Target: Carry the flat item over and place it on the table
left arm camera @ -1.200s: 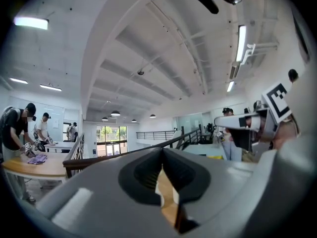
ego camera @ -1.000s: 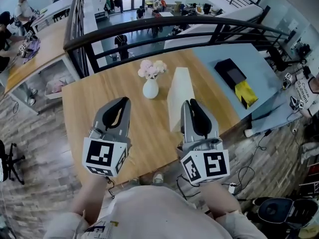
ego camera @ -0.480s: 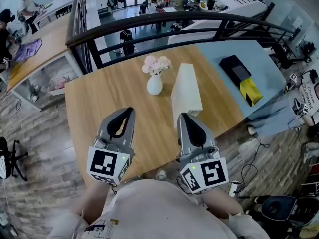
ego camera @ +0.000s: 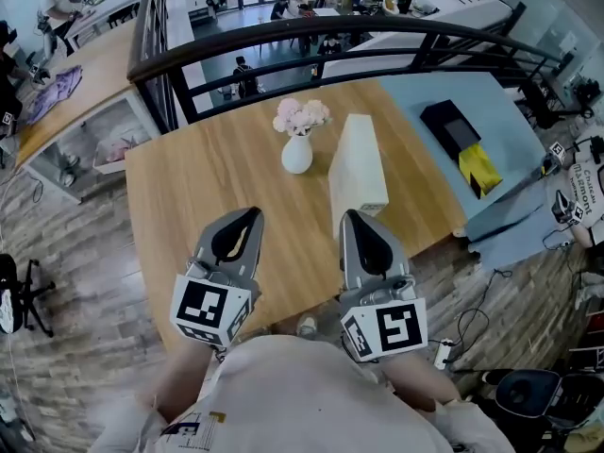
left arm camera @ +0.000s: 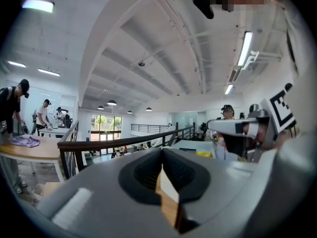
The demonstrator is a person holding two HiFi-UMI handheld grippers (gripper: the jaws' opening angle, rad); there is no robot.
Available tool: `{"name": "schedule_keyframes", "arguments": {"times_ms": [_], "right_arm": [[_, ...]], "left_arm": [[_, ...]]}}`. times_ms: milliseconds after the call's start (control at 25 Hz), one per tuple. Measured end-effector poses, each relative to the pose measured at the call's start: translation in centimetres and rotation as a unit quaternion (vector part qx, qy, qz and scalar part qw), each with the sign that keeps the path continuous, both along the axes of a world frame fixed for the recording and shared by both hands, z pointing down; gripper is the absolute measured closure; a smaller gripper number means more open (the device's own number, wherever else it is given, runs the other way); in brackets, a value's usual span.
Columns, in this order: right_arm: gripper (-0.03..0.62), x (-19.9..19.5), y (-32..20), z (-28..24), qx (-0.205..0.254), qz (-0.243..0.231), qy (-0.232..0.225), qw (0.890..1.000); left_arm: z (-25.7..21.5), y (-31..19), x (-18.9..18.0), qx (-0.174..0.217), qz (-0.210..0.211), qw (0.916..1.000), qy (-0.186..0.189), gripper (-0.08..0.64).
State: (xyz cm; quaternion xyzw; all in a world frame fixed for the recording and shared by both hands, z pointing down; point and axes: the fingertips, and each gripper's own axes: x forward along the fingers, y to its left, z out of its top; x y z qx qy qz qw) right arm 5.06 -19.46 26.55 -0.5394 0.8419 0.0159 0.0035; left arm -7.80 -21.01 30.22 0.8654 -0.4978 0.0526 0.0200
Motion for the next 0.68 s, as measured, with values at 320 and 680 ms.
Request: {"name": "schedule_keyframes", "arguments": {"times_ms": [320, 680], "right_arm": [[0.594, -0.18, 0.27, 0.4, -0.008, -0.002, 0.003, 1.0], [0.592, -0.25, 0.37, 0.14, -0.008, 0.0, 0.005, 1.0]], "left_arm": [[-0.16, 0.11, -0.46, 0.003, -0.003, 0.9999, 0.014, 0.558], [-0.26, 0.46, -0.49, 0.004, -0.004, 1.0, 0.005, 0.558]]}}
